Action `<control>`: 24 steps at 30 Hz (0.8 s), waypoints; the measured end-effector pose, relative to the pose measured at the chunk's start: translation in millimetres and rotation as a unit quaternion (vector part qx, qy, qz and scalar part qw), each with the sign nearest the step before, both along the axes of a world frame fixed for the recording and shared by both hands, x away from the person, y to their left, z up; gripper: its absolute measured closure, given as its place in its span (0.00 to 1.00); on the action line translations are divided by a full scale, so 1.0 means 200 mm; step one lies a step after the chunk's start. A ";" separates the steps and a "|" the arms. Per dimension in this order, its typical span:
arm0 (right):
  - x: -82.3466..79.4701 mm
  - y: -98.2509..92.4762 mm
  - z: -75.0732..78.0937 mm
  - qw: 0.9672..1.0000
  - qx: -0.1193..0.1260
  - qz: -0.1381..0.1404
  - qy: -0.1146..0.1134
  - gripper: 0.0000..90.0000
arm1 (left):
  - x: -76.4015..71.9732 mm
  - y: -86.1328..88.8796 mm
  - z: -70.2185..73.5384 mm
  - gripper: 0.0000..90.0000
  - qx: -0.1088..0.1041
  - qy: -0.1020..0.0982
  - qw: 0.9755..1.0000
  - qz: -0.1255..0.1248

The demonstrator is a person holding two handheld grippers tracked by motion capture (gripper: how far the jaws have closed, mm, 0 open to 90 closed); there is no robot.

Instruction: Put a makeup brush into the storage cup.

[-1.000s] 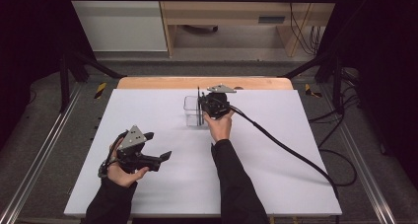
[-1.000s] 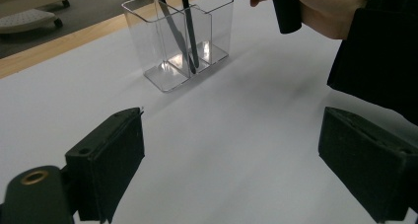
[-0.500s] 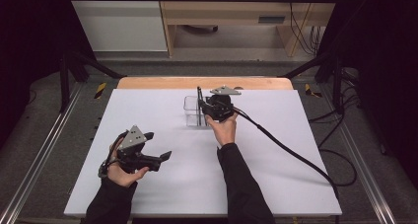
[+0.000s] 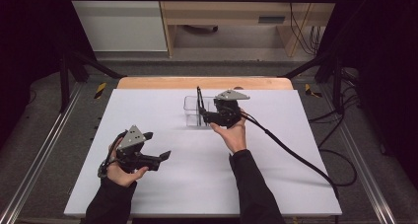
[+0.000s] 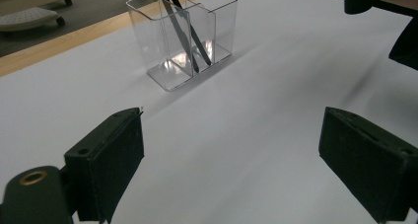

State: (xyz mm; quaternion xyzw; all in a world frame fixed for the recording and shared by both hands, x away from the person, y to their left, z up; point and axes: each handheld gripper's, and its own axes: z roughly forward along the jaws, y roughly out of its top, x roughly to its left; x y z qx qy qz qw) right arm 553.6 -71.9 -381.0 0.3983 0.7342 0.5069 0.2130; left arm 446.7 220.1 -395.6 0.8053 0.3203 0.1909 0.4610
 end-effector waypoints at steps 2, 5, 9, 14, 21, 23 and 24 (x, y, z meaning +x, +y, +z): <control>-0.02 -0.01 0.01 1.000 -0.003 0.004 -0.001 0.30 | 0.00 0.00 0.00 0.10 0.000 -0.002 1.000 0.001; -0.04 -0.02 0.02 1.000 -0.006 0.006 -0.004 0.27 | 0.00 0.00 0.00 0.10 0.000 -0.002 1.000 0.002; -0.11 -0.06 0.03 1.000 -0.010 0.010 -0.005 0.21 | 0.00 0.01 0.00 0.09 -0.002 -0.003 1.000 0.003; -0.16 -0.11 0.06 1.000 -0.008 0.011 -0.010 0.18 | 0.00 0.01 0.00 0.09 -0.003 -0.002 1.000 0.003; -0.22 -0.17 0.08 1.000 -0.006 0.011 -0.020 0.14 | 0.00 0.01 0.00 0.08 -0.005 -0.002 1.000 0.003; -0.25 -0.19 0.08 1.000 -0.002 0.011 -0.022 0.14 | 0.00 0.02 0.00 0.08 -0.007 -0.002 1.000 0.003; -0.26 -0.22 0.08 1.000 -0.004 0.009 -0.022 0.12 | 0.00 0.02 -0.01 0.08 -0.007 -0.001 1.000 0.004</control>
